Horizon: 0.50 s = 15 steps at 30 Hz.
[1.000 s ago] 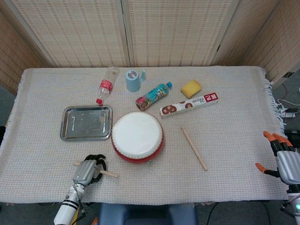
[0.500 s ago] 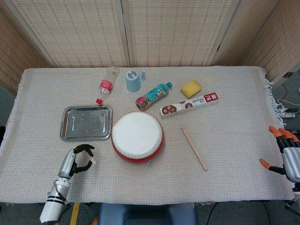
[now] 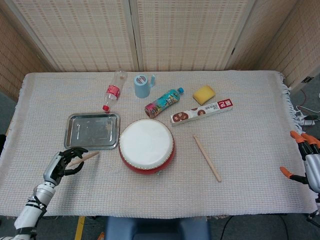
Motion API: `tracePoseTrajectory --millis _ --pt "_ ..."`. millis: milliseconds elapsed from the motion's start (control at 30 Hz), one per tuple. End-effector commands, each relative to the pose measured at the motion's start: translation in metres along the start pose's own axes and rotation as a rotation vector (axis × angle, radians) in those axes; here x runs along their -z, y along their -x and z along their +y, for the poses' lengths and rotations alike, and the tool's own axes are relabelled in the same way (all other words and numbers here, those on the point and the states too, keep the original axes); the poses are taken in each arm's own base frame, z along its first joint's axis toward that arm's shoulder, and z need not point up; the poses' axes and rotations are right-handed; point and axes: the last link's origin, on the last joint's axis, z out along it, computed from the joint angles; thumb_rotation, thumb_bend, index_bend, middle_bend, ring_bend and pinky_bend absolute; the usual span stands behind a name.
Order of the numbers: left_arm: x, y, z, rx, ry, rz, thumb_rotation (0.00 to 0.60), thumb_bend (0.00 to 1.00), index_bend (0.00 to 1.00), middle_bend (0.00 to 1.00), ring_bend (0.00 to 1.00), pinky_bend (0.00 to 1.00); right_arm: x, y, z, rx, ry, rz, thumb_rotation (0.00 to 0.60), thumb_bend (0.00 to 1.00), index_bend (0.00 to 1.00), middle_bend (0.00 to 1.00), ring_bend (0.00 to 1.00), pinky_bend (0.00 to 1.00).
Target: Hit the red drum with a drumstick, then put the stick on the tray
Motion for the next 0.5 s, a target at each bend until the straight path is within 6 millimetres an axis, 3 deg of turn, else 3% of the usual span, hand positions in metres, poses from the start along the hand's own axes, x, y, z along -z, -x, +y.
tracePoseTrajectory --millis 33,500 --pt "-0.001 -0.018 0.005 -0.02 -0.066 -0.068 0.6 0.38 0.58 0.34 0.22 0.18 0.001 0.001 0.0 -0.003 0.003 -0.002 0.6 0.16 0.04 0.14 0.0 0.11" --pt "-0.017 -0.032 -0.005 0.103 -0.186 -0.186 0.6 0.38 0.57 0.35 0.23 0.19 0.006 0.003 0.004 -0.01 0.017 0.005 0.6 0.16 0.03 0.14 0.0 0.11"
